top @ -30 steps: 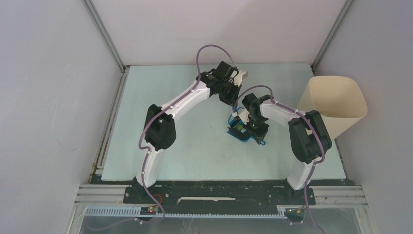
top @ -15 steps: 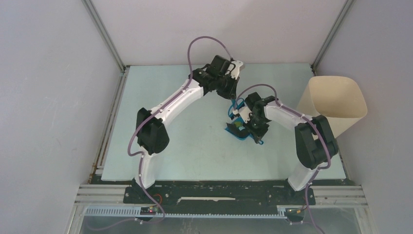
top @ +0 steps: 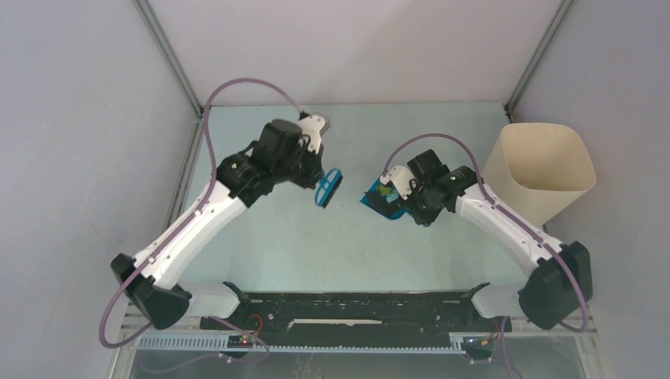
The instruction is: Sweep away the paper scraps from the table
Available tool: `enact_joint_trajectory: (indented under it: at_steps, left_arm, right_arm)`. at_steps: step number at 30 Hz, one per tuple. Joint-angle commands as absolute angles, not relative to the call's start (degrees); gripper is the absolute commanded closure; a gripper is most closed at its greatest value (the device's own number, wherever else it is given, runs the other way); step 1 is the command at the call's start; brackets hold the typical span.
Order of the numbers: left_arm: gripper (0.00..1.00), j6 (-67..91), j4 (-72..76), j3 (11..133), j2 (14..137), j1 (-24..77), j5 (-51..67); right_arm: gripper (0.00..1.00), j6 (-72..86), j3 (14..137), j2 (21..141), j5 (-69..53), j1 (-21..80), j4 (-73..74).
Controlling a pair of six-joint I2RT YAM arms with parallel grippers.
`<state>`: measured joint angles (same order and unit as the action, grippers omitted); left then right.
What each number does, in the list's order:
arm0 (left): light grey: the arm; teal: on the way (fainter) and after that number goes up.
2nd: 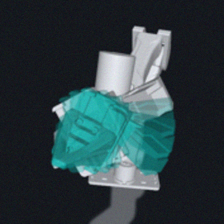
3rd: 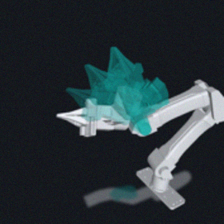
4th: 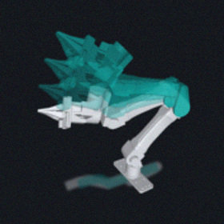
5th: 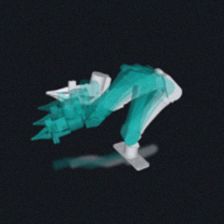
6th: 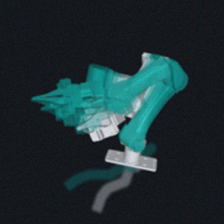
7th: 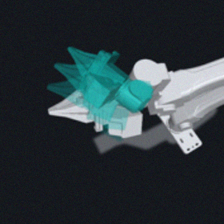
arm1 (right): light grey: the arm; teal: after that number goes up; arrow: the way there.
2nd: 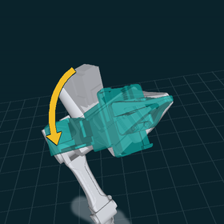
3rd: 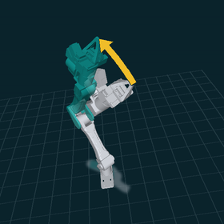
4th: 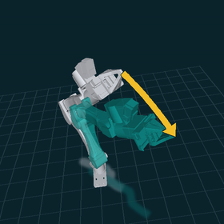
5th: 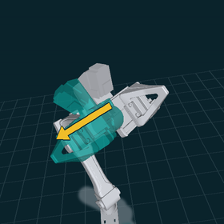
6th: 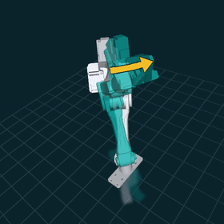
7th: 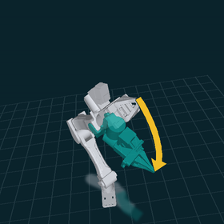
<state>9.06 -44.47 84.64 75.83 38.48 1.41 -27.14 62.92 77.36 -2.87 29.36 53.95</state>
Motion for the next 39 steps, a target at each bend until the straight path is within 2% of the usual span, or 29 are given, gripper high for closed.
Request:
enact_joint_trajectory:
  at_steps: [1, 6, 15, 18, 21, 31, 39]
  left_arm:
    - [1.0, 8.99, -43.04, 72.7, 69.8, 37.32, -1.76]
    - [1.0, 8.98, -37.79, 63.03, 66.27, 35.33, -1.93]
    - [1.0, 8.66, -30.94, 54.6, 63.19, 34.62, -2.36]
    - [1.0, 9.19, -30.57, 54.38, 63.83, 34.63, -1.06]
    - [1.0, 9.05, -30.36, 54.44, 64.67, 34.62, -0.44]
    - [1.0, 7.92, -30.77, 54.18, 66.61, 34.54, -1.03]
    - [1.0, 7.58, -31.16, 54.49, 69.13, 34.46, -0.44]
  right_arm:
    - [0.87, -28.84, 66.82, 73.24, -1.05, 30.59, 56.86]
    - [0.88, -28.39, 67.67, 75.9, 3.03, 32.76, 59.07]
    - [0.89, -29.93, 69.87, 73.77, 4.84, 32.89, 61.98]
    - [0.9, -29.88, 73.08, 75.39, 4.27, 31.07, 65.79]
    - [0.9, -30.99, 73.2, 75.11, -1.66, 27.46, 66.11]
    - [0.91, -37.07, 76.99, 73.58, -4.66, 22.27, 68.46]
    - [0.91, -39.94, 91.62, 74.01, -4.9, 16.02, 74.68]
